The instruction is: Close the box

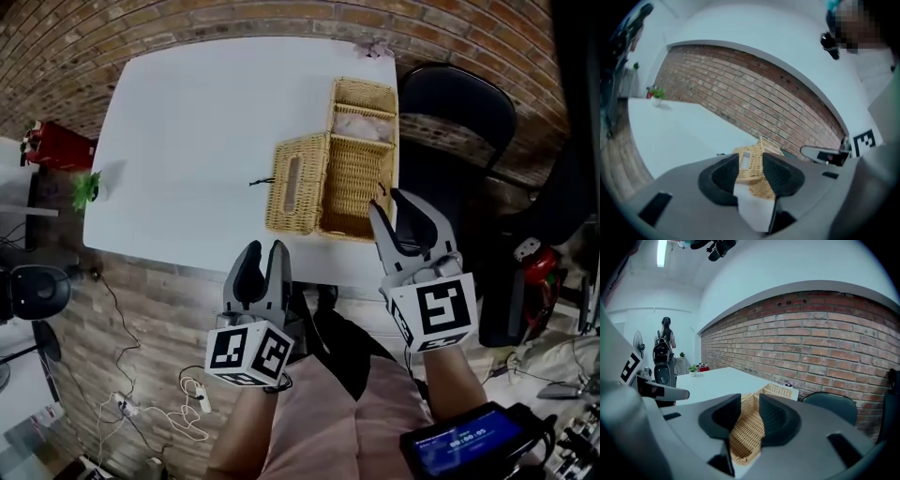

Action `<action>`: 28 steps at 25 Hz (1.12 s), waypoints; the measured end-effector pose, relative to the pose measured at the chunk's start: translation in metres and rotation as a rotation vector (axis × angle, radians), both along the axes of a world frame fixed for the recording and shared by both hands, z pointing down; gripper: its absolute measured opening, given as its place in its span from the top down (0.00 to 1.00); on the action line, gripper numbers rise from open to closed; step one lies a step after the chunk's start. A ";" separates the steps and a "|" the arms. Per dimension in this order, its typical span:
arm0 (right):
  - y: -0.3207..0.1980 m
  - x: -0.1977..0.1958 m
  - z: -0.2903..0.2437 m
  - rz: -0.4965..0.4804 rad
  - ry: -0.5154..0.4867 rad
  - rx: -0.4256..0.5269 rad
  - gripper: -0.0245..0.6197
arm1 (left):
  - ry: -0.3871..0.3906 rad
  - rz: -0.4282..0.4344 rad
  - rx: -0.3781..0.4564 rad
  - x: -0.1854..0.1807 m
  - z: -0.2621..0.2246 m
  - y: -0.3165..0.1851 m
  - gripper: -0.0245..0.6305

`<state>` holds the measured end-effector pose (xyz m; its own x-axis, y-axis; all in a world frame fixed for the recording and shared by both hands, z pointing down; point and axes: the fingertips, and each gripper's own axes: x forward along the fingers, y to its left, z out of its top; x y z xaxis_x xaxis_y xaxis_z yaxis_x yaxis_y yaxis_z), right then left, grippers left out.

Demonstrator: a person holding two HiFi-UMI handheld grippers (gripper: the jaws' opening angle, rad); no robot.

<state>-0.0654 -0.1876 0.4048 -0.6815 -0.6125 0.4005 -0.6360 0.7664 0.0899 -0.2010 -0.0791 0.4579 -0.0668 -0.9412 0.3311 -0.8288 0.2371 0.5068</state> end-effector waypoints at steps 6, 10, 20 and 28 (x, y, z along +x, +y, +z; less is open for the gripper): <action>0.001 -0.004 -0.010 -0.019 0.000 0.027 0.77 | 0.863 -0.213 0.154 0.005 0.027 0.006 0.71; -0.004 -0.004 -0.004 -0.026 0.017 0.015 0.77 | 1.077 -0.263 0.223 0.008 0.038 -0.001 0.70; -0.019 0.006 0.026 -0.009 0.075 -0.023 0.77 | 1.279 -0.348 0.214 0.011 0.089 -0.021 0.67; -0.022 0.013 0.040 0.018 0.097 -0.060 0.77 | 1.315 -0.380 0.260 -0.006 0.096 -0.033 0.68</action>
